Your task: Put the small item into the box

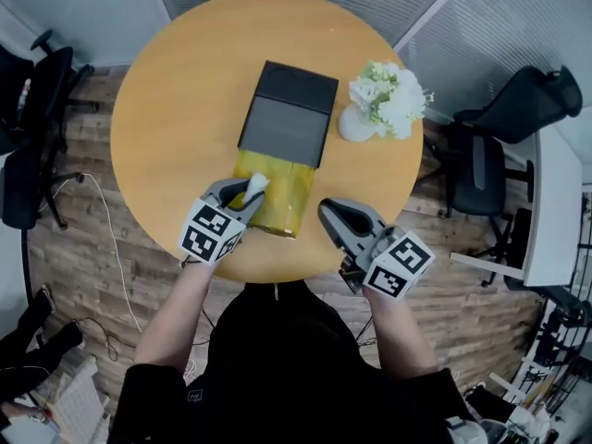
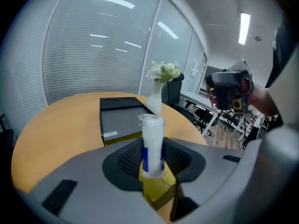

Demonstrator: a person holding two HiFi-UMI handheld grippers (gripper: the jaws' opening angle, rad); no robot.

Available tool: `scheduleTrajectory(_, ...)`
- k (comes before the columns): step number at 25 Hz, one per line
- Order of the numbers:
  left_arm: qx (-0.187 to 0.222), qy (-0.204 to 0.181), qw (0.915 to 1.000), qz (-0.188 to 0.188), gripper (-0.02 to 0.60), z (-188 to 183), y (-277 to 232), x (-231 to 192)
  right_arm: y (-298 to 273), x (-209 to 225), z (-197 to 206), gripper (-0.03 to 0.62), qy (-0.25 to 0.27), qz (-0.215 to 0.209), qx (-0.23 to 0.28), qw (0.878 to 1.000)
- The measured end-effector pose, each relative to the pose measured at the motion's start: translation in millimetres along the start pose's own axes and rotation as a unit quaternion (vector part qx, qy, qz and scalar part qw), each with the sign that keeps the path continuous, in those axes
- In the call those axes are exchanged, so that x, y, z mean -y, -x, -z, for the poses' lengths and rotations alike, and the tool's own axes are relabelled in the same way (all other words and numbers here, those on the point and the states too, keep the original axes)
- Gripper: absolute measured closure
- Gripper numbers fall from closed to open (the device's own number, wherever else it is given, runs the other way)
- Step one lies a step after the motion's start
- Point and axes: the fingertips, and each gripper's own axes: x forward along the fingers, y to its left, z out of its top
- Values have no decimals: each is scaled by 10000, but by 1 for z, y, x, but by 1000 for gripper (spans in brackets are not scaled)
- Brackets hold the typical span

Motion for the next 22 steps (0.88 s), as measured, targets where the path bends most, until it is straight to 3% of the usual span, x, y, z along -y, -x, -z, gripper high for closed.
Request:
scheduleTrajectory(13,-884,-428,9949,232,434,36,-48,7,21,0,-6,554,51,185,56,9998)
scheduleTrajectory(22,-748,-472,9959,172,416,17,-35,10,37,-10,-26,556,239,251,280,9990)
